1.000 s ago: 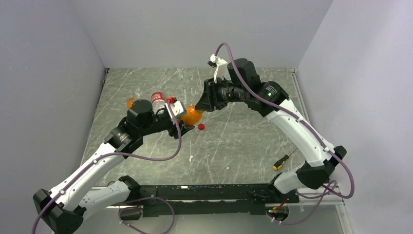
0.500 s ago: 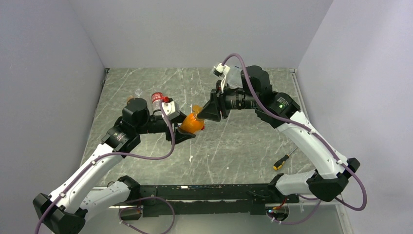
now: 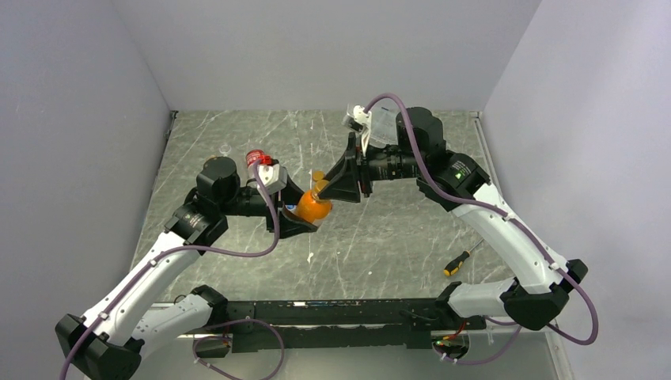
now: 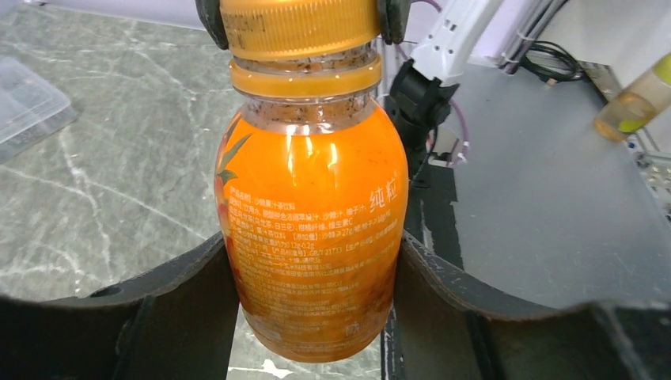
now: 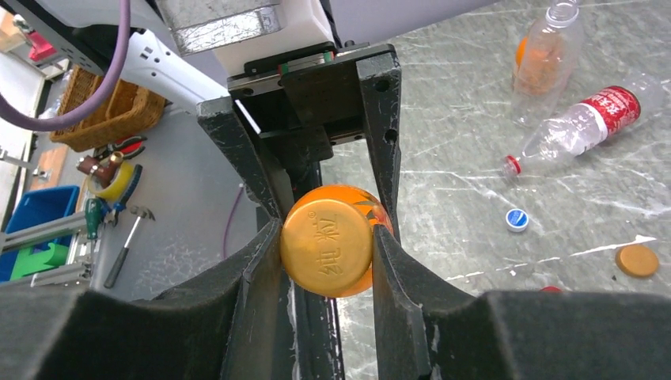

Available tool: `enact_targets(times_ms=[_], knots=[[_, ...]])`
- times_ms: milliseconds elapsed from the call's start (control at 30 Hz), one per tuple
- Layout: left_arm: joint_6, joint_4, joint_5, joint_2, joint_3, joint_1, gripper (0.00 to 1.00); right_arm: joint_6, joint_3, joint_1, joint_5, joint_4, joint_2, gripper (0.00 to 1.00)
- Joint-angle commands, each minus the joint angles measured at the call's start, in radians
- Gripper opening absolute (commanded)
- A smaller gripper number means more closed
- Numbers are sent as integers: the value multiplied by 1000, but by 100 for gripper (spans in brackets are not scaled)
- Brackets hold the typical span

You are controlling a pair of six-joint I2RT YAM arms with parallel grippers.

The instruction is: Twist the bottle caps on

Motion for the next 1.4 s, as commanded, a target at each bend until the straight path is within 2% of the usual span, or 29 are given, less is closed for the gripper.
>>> enact_targets(times_ms=[0,67,100,167,267,400,567,633,933,1033,1367], knots=[[32,43,-162,-22,10,-3,0,4,55,23,-1,66,22,27],[62,37,-240,-35,-1,-3,0,45,71,23,62,49,36,62],[84,19,-266,-36,5,-3,0,54,86,24,87,31,42,74],[123,-18,-303,-29,20,-3,0,91,121,25,170,-8,54,88],[163,-43,-362,-18,27,-4,0,149,173,26,272,-57,66,95],[213,-38,-509,-25,15,-6,0,228,301,26,498,-219,130,93],[294,-47,-638,-30,14,-30,0,304,435,25,603,-392,249,83],[327,-55,-683,-26,15,-48,0,321,449,26,589,-396,272,79],[414,-62,-843,3,10,-147,0,361,507,44,582,-415,349,74],[420,-53,-857,1,3,-152,0,366,503,51,580,-419,354,69],[422,-55,-860,5,0,-155,0,371,481,57,591,-423,341,64]])
